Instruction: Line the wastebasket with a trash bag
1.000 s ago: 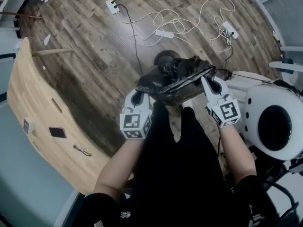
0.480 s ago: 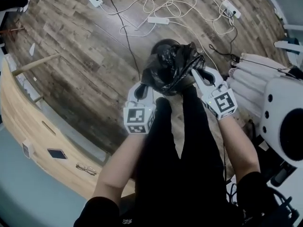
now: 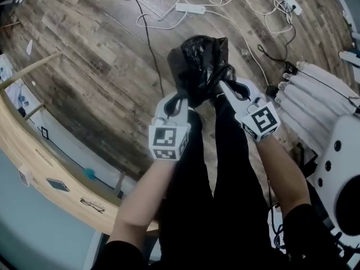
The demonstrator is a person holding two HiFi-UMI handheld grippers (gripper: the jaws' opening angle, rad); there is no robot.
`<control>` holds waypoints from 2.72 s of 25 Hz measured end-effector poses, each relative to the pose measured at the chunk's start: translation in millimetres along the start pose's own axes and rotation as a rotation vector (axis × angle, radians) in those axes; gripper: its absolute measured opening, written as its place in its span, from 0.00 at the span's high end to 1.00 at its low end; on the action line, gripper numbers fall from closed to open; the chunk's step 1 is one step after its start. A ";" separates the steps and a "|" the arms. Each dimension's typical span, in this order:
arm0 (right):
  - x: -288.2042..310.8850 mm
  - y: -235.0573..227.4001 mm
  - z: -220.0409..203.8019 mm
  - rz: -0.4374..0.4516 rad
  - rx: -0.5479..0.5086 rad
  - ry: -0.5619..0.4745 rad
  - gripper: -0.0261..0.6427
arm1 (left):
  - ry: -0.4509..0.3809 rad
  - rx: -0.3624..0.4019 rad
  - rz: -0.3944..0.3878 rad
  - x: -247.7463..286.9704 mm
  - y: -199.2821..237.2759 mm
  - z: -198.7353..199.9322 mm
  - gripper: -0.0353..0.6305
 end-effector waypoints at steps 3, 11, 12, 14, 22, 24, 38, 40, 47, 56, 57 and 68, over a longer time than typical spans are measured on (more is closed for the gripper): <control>5.9 -4.6 -6.0 0.005 0.051 0.009 0.96 | 0.027 -0.038 -0.007 6.9 -0.6 -8.9 0.94; 0.0 -0.8 -18.2 0.039 0.094 0.050 0.96 | 0.074 -0.097 -0.014 19.6 2.1 -21.8 0.94; -1.3 -2.4 -20.4 0.040 0.101 0.053 0.96 | 0.076 -0.102 -0.014 21.6 1.8 -22.8 0.94; -1.3 -7.9 -25.7 0.042 0.113 0.060 0.96 | 0.082 -0.115 -0.016 25.9 1.0 -25.3 0.94; 26.0 -43.0 -46.8 0.094 0.131 0.112 0.96 | 0.100 -0.130 0.011 54.4 5.8 -46.5 0.94; 34.3 -47.4 -52.5 0.123 0.124 0.135 0.96 | 0.098 -0.129 0.028 60.8 10.6 -52.9 0.94; 68.8 -70.2 -101.0 0.137 -0.053 0.116 0.96 | 0.018 -0.041 0.085 68.5 48.5 -121.0 0.94; 70.9 -83.7 -105.0 0.122 -0.066 0.090 0.96 | 0.001 -0.023 0.088 80.8 53.6 -129.8 0.94; 83.9 -150.7 -130.2 0.059 -0.190 0.044 0.96 | -0.065 0.056 0.123 124.7 95.1 -149.3 0.94; 114.0 -252.8 -160.5 -0.022 -0.107 -0.025 0.96 | -0.061 0.116 0.086 190.3 160.9 -186.6 0.94; 118.3 -259.6 -163.4 -0.019 -0.095 -0.021 0.96 | -0.059 0.117 0.071 196.3 163.1 -188.5 0.94; 147.5 -302.5 -190.1 0.001 0.088 0.054 0.96 | -0.001 0.027 -0.128 233.6 180.3 -218.1 0.94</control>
Point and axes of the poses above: the fingertips, and each gripper's own axes: x forward along the fingers, y to its left, z out of its top, the point moved 5 cm from there along -x, backward along the fingers, and after that the axes turned 9 degrees about x, right-handed, at the moved point
